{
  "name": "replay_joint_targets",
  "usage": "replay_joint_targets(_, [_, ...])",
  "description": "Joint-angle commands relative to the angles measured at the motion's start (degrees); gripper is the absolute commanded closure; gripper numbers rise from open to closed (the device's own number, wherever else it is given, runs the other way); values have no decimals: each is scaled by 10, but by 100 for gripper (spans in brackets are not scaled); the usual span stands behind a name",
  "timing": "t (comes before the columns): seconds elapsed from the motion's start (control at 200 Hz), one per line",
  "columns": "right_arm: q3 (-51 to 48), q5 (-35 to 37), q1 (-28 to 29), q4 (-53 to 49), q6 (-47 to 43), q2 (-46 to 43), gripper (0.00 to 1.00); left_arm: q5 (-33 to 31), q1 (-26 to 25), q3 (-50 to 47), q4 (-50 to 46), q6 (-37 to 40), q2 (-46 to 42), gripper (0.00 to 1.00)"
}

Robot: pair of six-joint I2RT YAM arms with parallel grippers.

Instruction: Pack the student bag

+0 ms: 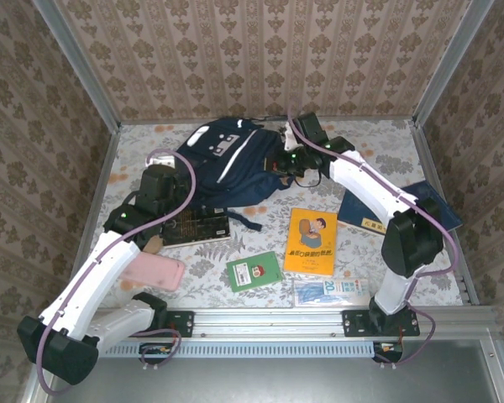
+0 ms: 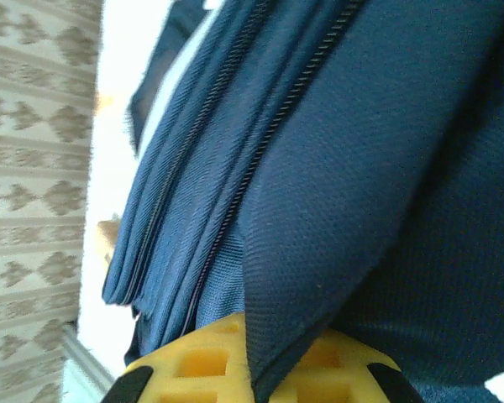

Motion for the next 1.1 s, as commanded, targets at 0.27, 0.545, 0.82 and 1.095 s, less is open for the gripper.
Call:
replay_joint_targets(0.27, [42, 161, -24, -42, -48, 39, 48, 83, 0, 4, 23, -11, 37, 44])
replay_joint_targets(0.545, [-81, 384, -25, -8, -64, -124, 41, 187, 9, -32, 60, -15, -7, 6])
replay_joint_targets(0.82, [-381, 235, -78, 195, 53, -348, 5, 245, -67, -21, 70, -27, 59, 2])
replay_joint_targets(1.095, [-461, 181, -92, 62, 53, -391, 7, 310, -177, 31, 92, -20, 232, 1])
